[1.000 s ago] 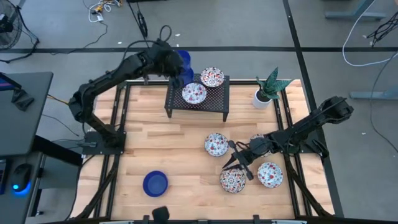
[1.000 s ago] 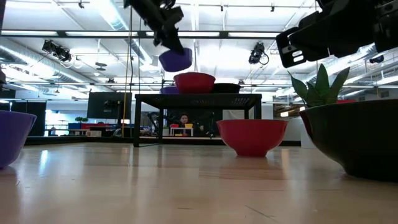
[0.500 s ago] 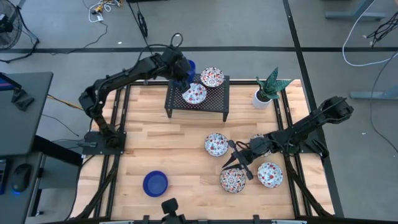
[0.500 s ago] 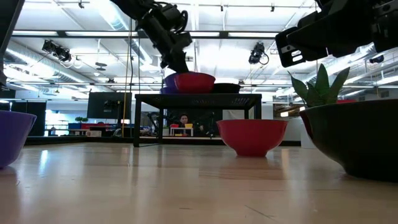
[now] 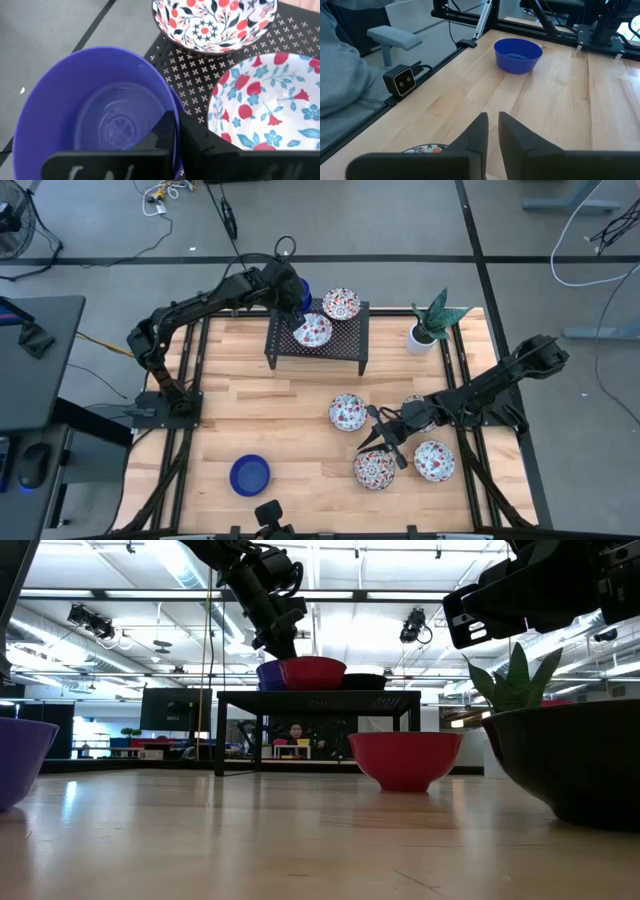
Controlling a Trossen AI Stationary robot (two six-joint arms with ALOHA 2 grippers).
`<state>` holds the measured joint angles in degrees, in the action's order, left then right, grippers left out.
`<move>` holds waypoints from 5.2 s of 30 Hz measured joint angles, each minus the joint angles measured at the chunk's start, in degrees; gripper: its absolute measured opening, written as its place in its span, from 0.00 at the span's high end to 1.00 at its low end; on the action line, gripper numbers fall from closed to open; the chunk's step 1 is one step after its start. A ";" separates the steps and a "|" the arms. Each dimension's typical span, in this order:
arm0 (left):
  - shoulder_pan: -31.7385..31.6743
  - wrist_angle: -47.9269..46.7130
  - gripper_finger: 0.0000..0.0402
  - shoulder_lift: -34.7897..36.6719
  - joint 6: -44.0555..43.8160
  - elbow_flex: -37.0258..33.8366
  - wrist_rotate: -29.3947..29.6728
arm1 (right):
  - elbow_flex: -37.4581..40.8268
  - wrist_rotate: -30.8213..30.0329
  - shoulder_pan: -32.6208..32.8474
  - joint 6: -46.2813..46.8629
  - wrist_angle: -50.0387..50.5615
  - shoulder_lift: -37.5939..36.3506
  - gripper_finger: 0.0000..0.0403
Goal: Pick & Place Mini bowls
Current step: Stack the right blue bowl on top of the other blue bowl on the shelf, then stack the bottom orange bowl on top of the other orange bowl on the shelf
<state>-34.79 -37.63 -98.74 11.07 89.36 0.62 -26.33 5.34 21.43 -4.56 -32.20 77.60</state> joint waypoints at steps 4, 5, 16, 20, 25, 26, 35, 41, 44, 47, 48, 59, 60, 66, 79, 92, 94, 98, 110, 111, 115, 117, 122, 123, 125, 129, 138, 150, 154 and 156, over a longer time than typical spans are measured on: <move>0.31 -0.19 0.94 -0.44 -0.02 0.07 0.01 | 0.00 0.01 0.00 0.00 0.02 0.00 0.89; 0.31 -0.38 0.94 -0.52 -0.03 0.06 0.08 | 0.00 0.00 0.00 -0.02 0.03 0.00 0.89; 0.60 0.09 0.83 -0.68 -1.49 0.04 1.19 | 0.00 0.00 -0.02 -0.01 0.08 0.00 0.89; 0.65 0.09 0.72 -0.68 -1.51 0.04 1.28 | 0.00 0.02 -0.01 -0.02 0.08 0.00 0.89; 0.73 -0.11 0.61 -0.01 -3.01 0.10 1.15 | 0.00 0.02 0.00 -0.02 0.08 0.00 0.89; 0.70 -0.91 0.60 0.16 -3.04 0.44 0.98 | 0.00 0.01 0.00 -0.02 0.08 0.00 0.89; 1.27 -3.68 0.73 0.28 -3.00 4.02 0.87 | 0.01 0.01 -0.01 -0.02 0.15 0.00 0.89; 1.27 -4.39 0.96 -0.50 -2.95 4.02 0.83 | 0.00 0.02 -0.01 -0.02 0.15 0.00 0.89; 1.34 -4.33 0.98 -1.25 -2.57 4.02 0.63 | 0.00 0.00 0.00 -0.02 0.15 0.02 0.89; 1.61 -4.26 0.96 -1.40 -2.47 4.02 0.63 | 0.00 0.01 -0.01 -0.02 0.15 0.00 0.89; 1.67 -4.03 0.96 -1.37 -2.47 4.02 0.66 | 0.00 0.00 -0.02 -0.02 0.15 0.00 0.89; 5.46 -11.28 0.99 5.61 -1.38 4.02 2.04 | 0.02 0.00 -0.02 -0.29 1.24 0.02 0.89; 6.43 -12.96 0.99 6.34 -1.02 4.02 1.99 | 0.02 0.00 -0.02 -0.10 1.72 0.02 0.89; 14.27 -18.28 0.99 7.72 -0.47 3.98 2.20 | 0.02 0.02 0.00 2.73 4.04 0.02 0.89; 32.54 -8.27 0.99 19.28 -3.52 -20.02 2.12 | 0.02 -0.32 0.04 7.06 7.47 0.02 0.89; 46.10 57.15 0.99 38.36 -15.53 -65.87 2.75 | 0.02 -0.96 -0.02 10.35 0.01 0.02 0.89; 47.20 67.67 0.99 37.14 -15.96 -70.17 2.76 | 0.02 0.86 -0.01 10.83 -2.02 0.02 0.89; 48.44 80.50 0.97 34.70 -16.69 -75.01 2.82 | -0.26 1.90 0.01 10.12 -5.33 0.00 0.89; 50.17 84.61 0.98 29.47 -16.92 -75.41 10.27 | -21.96 -9.10 11.88 15.91 49.85 -0.02 0.84; 50.17 84.66 0.98 29.09 -16.92 -75.38 10.61 | -23.07 -9.94 12.99 17.12 52.34 -0.02 0.83; 50.13 84.68 0.97 28.13 -16.90 -75.38 11.91 | -24.98 -12.13 17.13 22.73 55.32 -0.02 0.75; 50.08 84.63 0.96 27.88 -16.34 -75.38 12.73 | -24.99 -12.64 18.88 25.75 55.45 0.37 0.70; 49.97 84.61 0.96 27.85 -14.58 -75.38 14.19 | -25.01 -16.05 23.37 30.05 54.28 2.89 0.60; 49.97 84.65 0.96 27.85 -14.47 -75.38 14.50 | -25.00 -16.79 24.28 30.03 54.02 3.75 0.59; 49.97 84.64 0.96 27.85 -13.99 -75.38 14.77 | -25.01 -17.95 25.51 28.91 52.30 5.99 0.58; 49.97 84.58 0.96 27.85 -12.93 -75.38 14.85 | -25.01 -18.57 26.47 24.76 49.13 11.10 0.58; 49.97 84.58 0.96 27.85 -12.76 -75.34 15.26 | -25.00 -25.13 26.40 20.11 48.44 16.13 0.63; 50.91 84.04 0.96 27.85 -16.79 -75.34 14.64 | -24.98 -23.73 26.40 18.58 51.25 16.46 0.73; 51.22 84.05 0.96 27.85 -16.89 -75.34 14.55 | -24.98 -23.71 26.40 18.36 51.37 16.46 0.76; 51.22 84.04 0.96 27.85 -16.91 -75.34 14.58 | -24.96 -23.71 26.40 17.51 51.86 16.46 0.78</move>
<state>16.43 46.41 -70.89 -5.84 14.02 15.20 -51.29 -18.37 47.83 12.95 19.66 94.06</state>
